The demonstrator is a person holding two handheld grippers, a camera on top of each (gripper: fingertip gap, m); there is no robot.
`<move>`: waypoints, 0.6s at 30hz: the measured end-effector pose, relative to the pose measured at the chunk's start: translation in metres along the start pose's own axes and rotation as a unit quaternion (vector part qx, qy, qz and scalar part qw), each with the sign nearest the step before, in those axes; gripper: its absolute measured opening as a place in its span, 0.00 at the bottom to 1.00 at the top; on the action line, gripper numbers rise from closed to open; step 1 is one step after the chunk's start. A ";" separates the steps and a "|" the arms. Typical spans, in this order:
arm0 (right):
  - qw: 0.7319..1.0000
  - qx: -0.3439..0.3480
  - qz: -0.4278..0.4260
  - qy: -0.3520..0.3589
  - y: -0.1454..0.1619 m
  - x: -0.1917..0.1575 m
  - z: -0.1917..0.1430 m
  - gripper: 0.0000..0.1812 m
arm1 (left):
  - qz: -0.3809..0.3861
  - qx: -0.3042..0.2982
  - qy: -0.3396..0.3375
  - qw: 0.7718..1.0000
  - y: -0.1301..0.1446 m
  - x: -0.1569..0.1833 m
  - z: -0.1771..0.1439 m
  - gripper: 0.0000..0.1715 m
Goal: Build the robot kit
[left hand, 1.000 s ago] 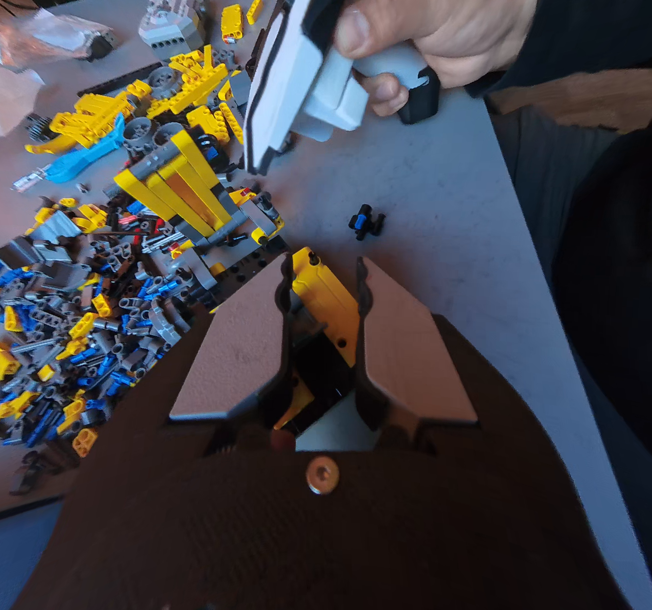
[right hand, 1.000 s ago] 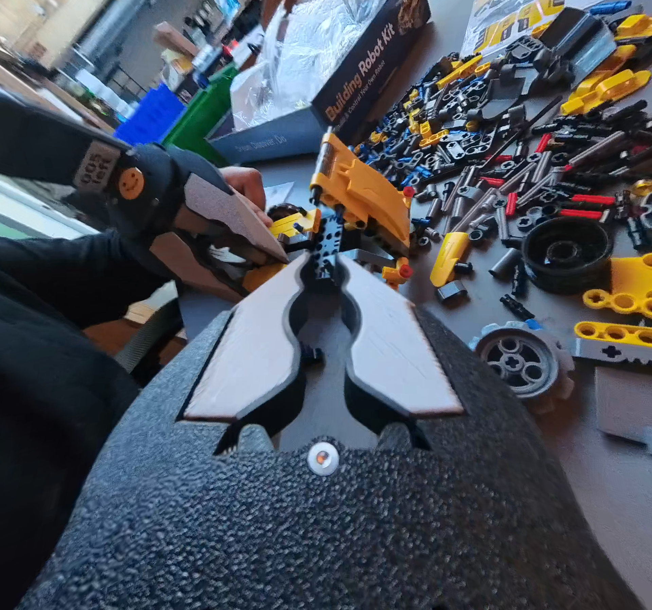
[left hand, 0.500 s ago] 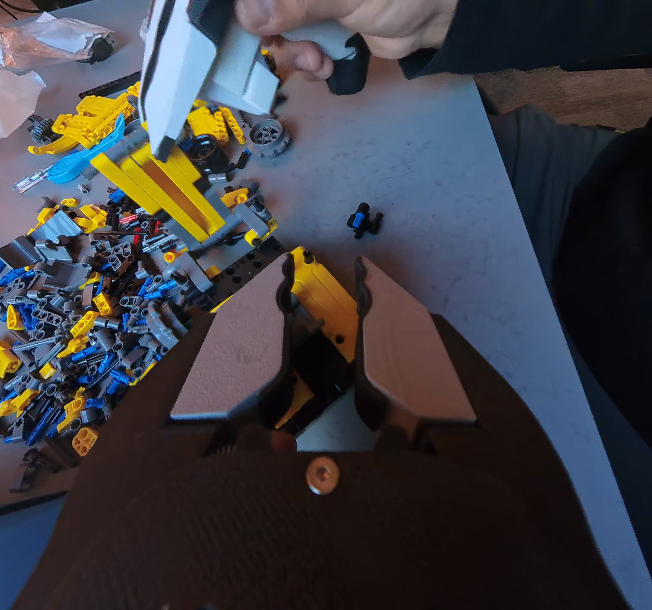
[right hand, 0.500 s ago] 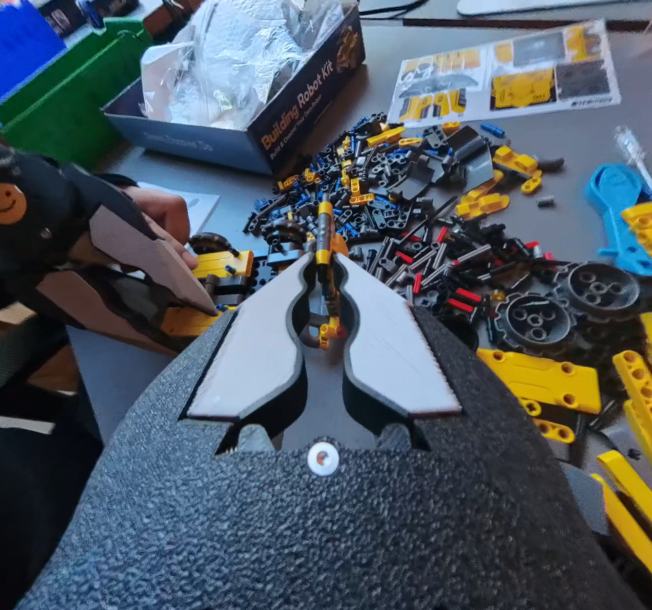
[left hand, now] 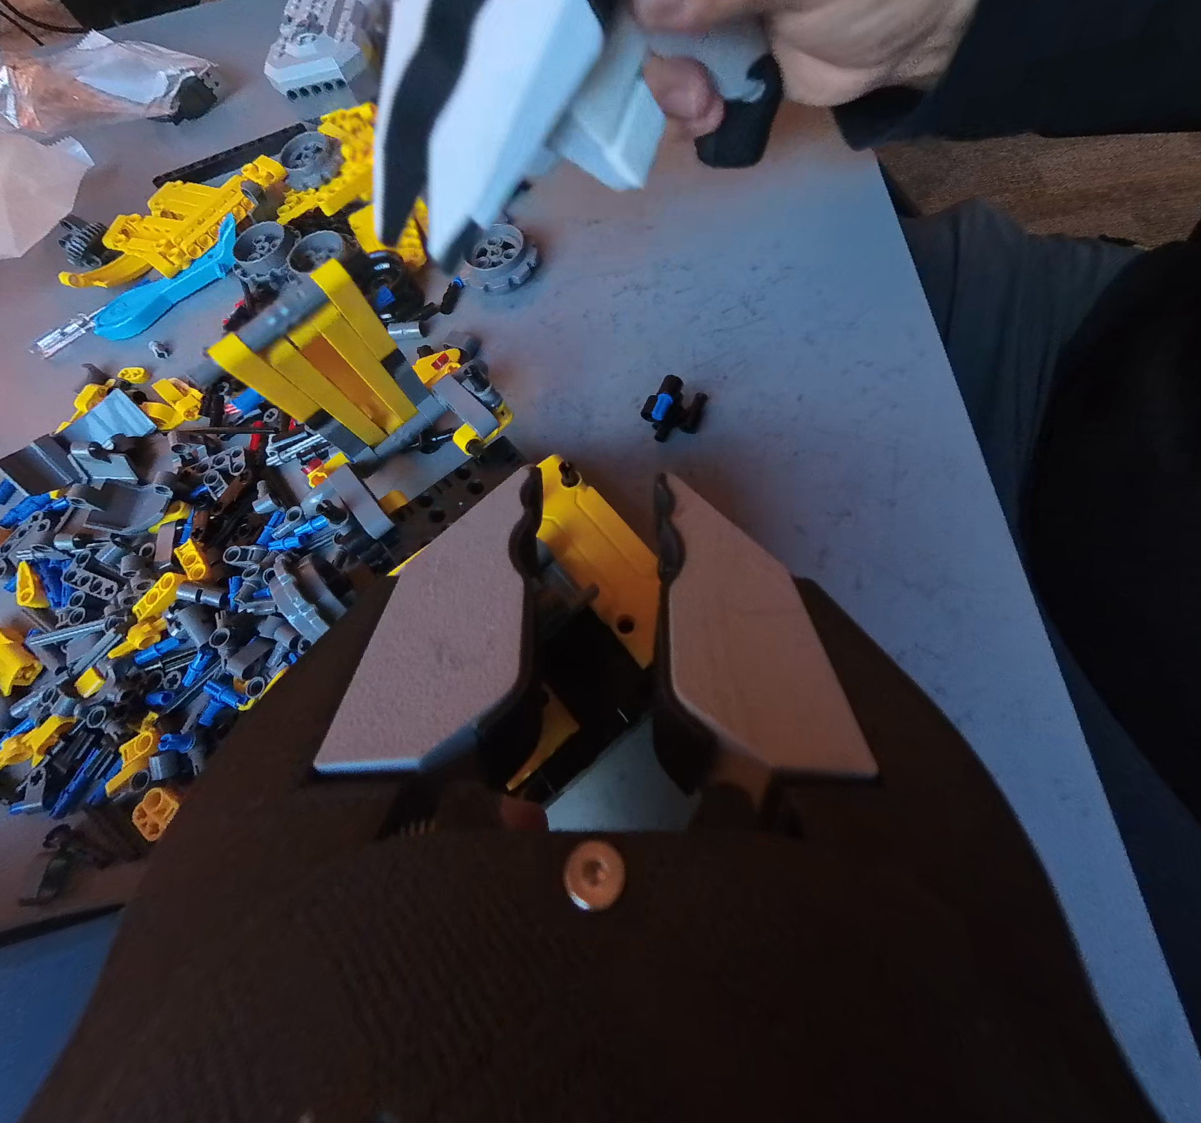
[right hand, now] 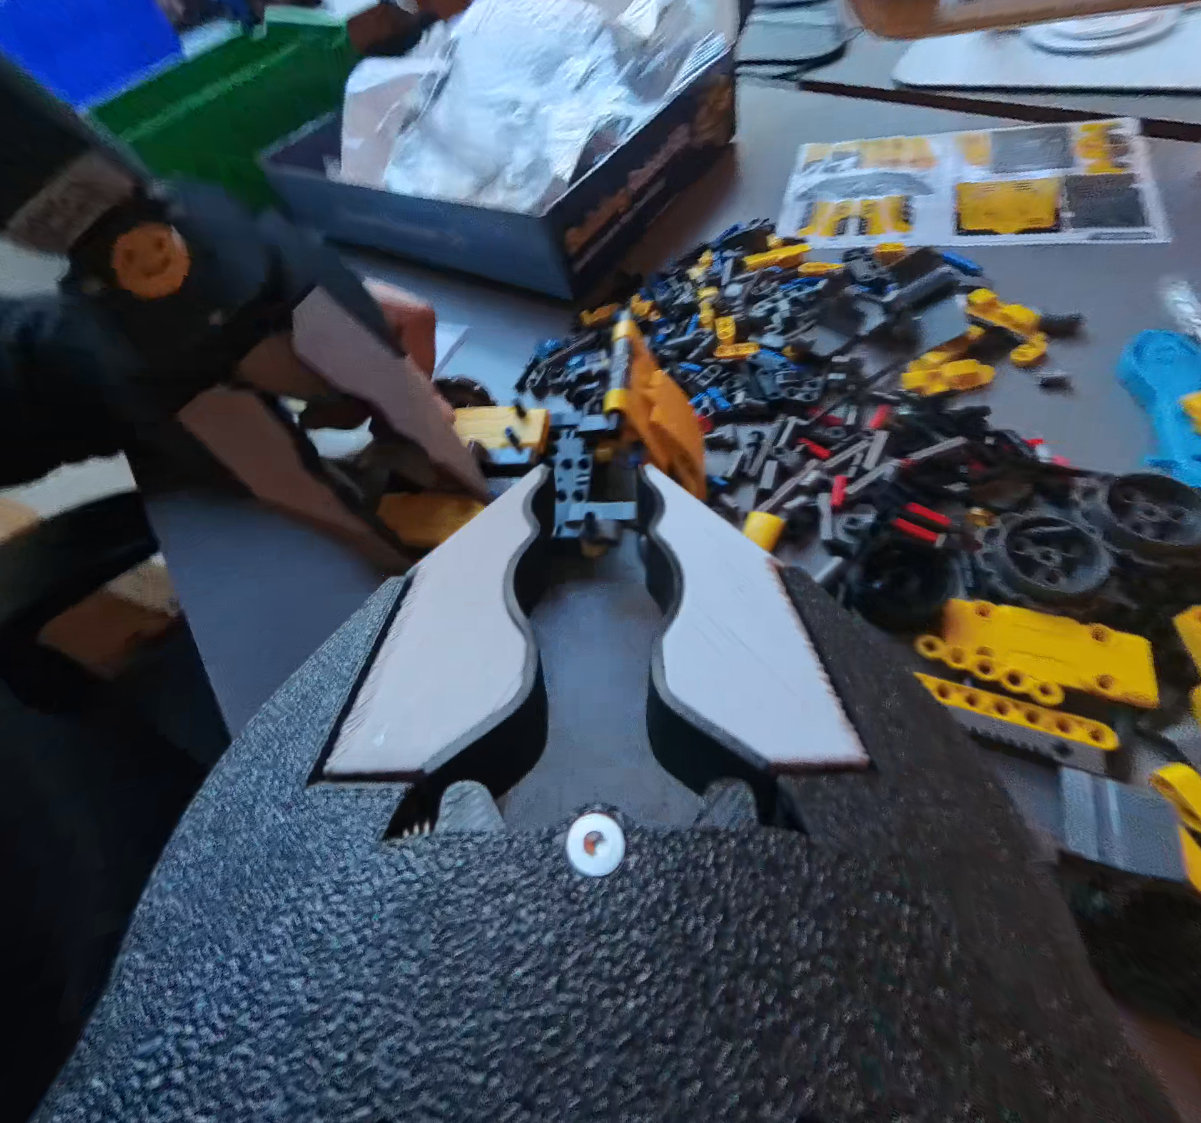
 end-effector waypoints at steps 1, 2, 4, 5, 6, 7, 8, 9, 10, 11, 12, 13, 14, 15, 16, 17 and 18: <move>1.000 -0.018 -0.024 0.002 0.005 -0.006 0.006 0.13 | -0.001 0.000 0.001 1.000 0.000 0.000 0.000 0.18; 0.998 -0.035 -0.047 0.008 0.010 -0.009 0.012 0.13 | 0.000 -0.001 0.001 1.000 0.000 0.000 0.000 0.18; 0.994 -0.066 -0.083 0.013 0.019 -0.014 0.021 0.14 | 0.001 -0.001 0.000 1.000 0.000 0.000 0.000 0.18; 0.993 -0.072 -0.096 0.023 0.021 -0.014 0.024 0.14 | 0.000 -0.002 0.001 1.000 0.000 0.000 0.000 0.18; 0.991 -0.070 -0.107 0.034 0.020 -0.012 0.024 0.14 | 0.000 -0.002 0.002 1.000 0.000 0.000 0.000 0.18; 0.990 -0.073 -0.113 0.039 0.019 -0.010 0.024 0.11 | -0.001 -0.001 0.002 1.000 0.000 -0.001 0.000 0.18; 0.989 -0.079 -0.116 0.043 0.019 -0.007 0.025 0.11 | -0.002 -0.001 0.003 1.000 0.000 -0.001 0.000 0.18; 0.988 -0.082 -0.120 0.048 0.019 -0.005 0.025 0.10 | -0.003 -0.001 0.003 1.000 -0.001 -0.001 0.001 0.18; 0.987 -0.085 -0.124 0.056 0.018 -0.002 0.025 0.10 | -0.002 0.000 0.003 1.000 0.000 -0.002 0.001 0.18; 0.986 -0.087 -0.128 0.065 0.018 0.001 0.025 0.11 | -0.002 0.000 0.003 1.000 0.000 -0.002 0.000 0.18; 0.986 -0.085 -0.129 0.065 0.017 0.002 0.025 0.13 | -0.002 0.001 0.003 1.000 0.000 -0.001 0.000 0.19; 0.986 -0.085 -0.128 0.062 0.016 0.003 0.026 0.13 | -0.002 0.001 0.003 1.000 0.000 -0.001 0.000 0.19; 0.986 -0.087 -0.131 0.056 0.016 0.003 0.027 0.13 | -0.002 0.002 0.003 1.000 0.000 -0.001 0.000 0.19; 0.986 -0.088 -0.135 0.046 0.016 0.003 0.028 0.12 | -0.002 0.003 0.003 1.000 0.000 -0.001 0.000 0.19; 0.986 -0.091 -0.137 0.029 0.017 0.001 0.029 0.08 | -0.002 0.003 0.004 1.000 0.000 -0.001 0.000 0.19; 0.986 -0.094 -0.135 0.015 0.017 0.000 0.030 0.03 | -0.003 0.003 0.003 1.000 0.000 -0.002 0.001 0.20; 0.987 -0.093 -0.131 0.022 0.016 0.002 0.030 0.03 | -0.003 0.003 0.003 1.000 0.000 -0.002 0.001 0.20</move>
Point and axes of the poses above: each gripper's, where its closed fingertips meet, z out along the fingers, y out of its underside, x = y × z across the jaws, the point moved 5 cm from there along -z, back along the fingers, and after that the axes turned 5 degrees about -x, right-handed, at the moved point
